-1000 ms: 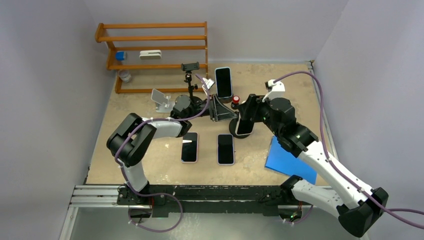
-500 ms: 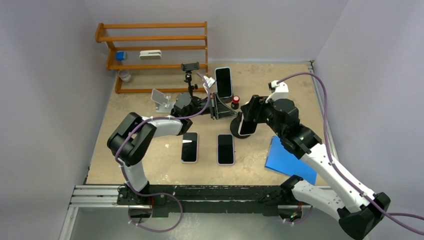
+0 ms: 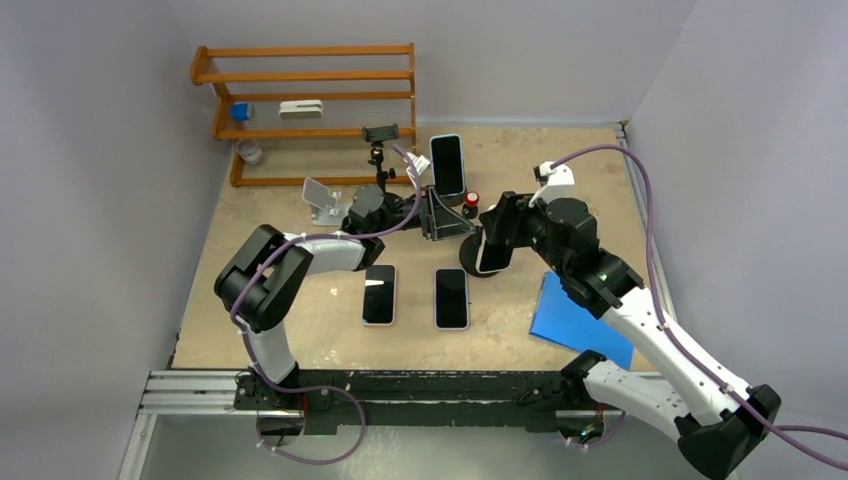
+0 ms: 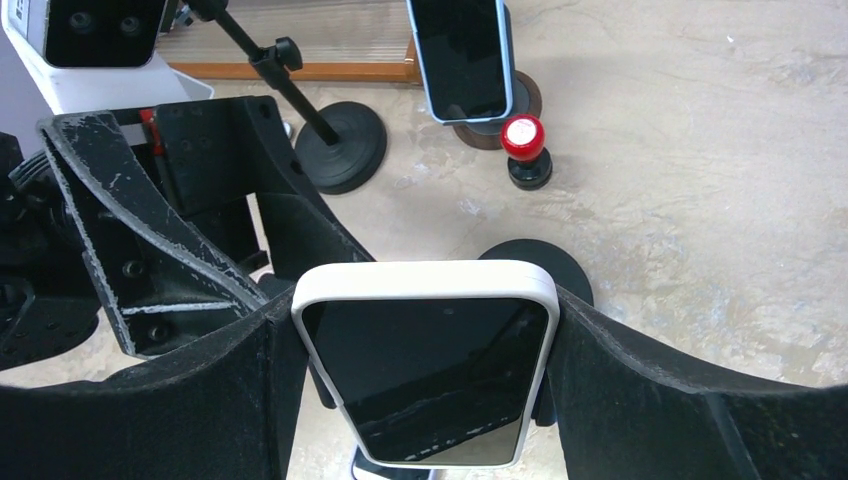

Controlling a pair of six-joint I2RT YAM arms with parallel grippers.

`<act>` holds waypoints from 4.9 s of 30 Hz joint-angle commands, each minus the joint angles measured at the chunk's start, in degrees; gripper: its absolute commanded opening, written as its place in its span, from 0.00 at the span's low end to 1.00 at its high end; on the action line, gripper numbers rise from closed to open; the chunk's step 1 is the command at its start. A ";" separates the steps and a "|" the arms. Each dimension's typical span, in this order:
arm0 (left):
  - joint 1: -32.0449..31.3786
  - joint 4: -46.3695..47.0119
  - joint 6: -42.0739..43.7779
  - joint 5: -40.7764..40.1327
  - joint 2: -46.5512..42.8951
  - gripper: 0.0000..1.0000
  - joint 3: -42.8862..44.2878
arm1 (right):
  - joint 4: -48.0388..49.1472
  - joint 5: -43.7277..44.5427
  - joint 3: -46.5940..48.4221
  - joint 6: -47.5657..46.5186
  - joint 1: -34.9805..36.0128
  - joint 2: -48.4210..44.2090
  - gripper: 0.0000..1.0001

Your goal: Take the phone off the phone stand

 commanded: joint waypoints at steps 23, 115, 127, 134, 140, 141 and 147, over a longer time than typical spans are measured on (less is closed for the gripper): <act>-2.61 3.01 3.55 3.49 -2.10 0.59 1.36 | 4.92 -1.64 3.34 3.07 0.95 0.77 0.00; -0.69 -25.34 16.03 -17.50 -21.84 0.74 -0.28 | 5.20 -14.78 12.93 -3.09 0.95 -7.45 0.00; -0.70 -19.47 17.57 -17.04 -20.08 0.69 4.19 | 4.94 -13.34 11.69 -2.97 0.91 -8.29 0.00; -0.53 -14.49 20.63 -18.32 -19.70 0.69 1.85 | 6.79 -11.07 9.13 -2.93 0.91 -9.03 0.00; -0.15 -16.77 22.82 -20.95 -20.53 0.76 -3.75 | 7.92 -9.23 6.63 -2.32 0.90 -9.04 0.00; -0.09 -17.61 22.84 -21.70 -20.92 0.78 -4.64 | 8.18 -9.15 6.13 -2.19 0.92 -9.05 0.00; 0.22 -20.53 23.50 -22.51 -21.91 0.84 -7.40 | 9.59 -8.65 4.41 -1.95 0.98 -8.39 0.00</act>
